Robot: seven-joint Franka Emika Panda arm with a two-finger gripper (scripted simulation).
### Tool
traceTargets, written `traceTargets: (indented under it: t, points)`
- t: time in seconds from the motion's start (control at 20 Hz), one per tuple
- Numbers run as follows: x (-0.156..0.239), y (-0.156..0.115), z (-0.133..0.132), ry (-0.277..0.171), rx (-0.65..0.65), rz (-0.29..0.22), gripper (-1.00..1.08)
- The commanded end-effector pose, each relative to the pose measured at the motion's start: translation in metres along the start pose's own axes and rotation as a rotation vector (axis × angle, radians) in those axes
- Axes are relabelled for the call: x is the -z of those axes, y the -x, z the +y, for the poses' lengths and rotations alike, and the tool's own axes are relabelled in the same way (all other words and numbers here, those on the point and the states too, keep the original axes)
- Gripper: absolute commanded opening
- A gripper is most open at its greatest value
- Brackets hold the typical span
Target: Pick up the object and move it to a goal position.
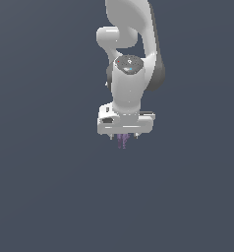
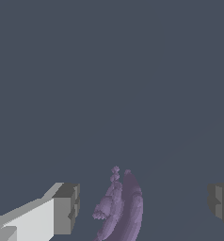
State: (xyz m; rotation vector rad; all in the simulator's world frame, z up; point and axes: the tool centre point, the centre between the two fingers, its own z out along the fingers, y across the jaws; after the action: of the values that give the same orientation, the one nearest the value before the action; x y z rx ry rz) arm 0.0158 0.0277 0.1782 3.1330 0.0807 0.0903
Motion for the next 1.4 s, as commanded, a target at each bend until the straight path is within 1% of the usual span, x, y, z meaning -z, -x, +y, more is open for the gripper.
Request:
traceTargets:
  t: [0.0, 0.5, 0.75, 1.05, 1.35]
  points:
    - [0.0, 0.0, 0.0, 0.0, 0.0, 0.0, 1.0]
    - [0.005, -0.006, -0.004, -0.015, 0.028, 0.014, 1.0]
    - [0.004, -0.003, -0.004, -0.014, 0.015, 0.011, 1.0]
    - [-0.003, 0.008, -0.005, -0.013, -0.046, 0.001, 1.0]
    - [-0.015, 0.03, -0.006, -0.01, -0.155, -0.017, 1.0]
